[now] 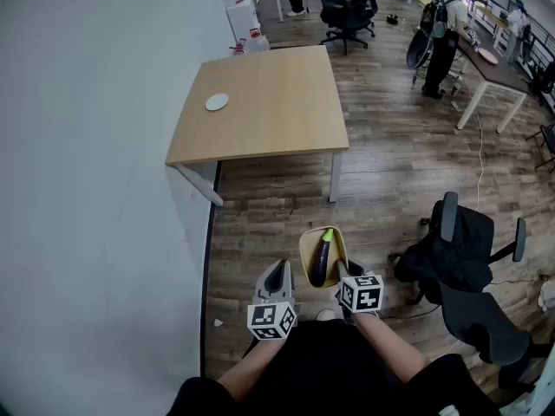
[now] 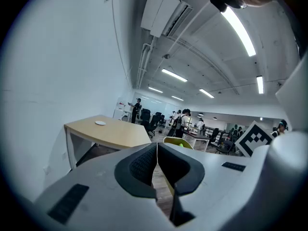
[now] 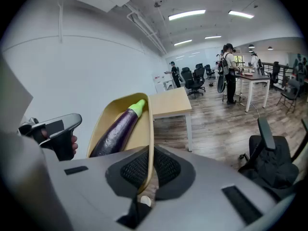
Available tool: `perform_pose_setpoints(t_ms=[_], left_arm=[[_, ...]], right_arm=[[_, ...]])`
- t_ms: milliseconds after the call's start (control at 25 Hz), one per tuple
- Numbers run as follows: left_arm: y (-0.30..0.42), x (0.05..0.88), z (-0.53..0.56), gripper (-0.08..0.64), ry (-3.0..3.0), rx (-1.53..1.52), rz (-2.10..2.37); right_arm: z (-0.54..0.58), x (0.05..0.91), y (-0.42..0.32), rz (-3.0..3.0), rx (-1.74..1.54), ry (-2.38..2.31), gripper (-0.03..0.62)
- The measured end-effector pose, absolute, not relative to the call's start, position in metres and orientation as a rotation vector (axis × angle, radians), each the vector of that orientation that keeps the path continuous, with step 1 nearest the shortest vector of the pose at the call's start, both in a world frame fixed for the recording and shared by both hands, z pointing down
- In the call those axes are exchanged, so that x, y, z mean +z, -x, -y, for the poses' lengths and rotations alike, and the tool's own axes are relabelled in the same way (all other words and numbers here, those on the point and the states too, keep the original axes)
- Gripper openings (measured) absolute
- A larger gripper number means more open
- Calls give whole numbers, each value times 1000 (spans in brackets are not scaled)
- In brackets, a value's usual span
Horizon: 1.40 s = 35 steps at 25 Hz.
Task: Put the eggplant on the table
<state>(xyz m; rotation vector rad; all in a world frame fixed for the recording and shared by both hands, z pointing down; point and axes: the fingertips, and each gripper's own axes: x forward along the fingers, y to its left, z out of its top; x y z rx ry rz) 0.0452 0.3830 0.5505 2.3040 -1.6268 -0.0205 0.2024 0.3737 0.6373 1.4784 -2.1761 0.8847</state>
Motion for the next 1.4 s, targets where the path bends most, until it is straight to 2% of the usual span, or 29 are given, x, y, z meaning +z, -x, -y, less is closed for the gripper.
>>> perform_pose_setpoints(t_ms=[480, 800, 1400], left_arm=[[-65, 560, -378, 18, -2309, 16, 1631], [-43, 563, -337, 18, -2278, -6, 1698], [-10, 595, -151, 18, -2362, 45, 1655]], right_arm=[[-353, 660, -231, 2123, 890, -1535, 67], [-332, 690, -235, 2041, 1009, -1506, 67], [-180, 707, -200, 1927, 1075, -1490, 67]])
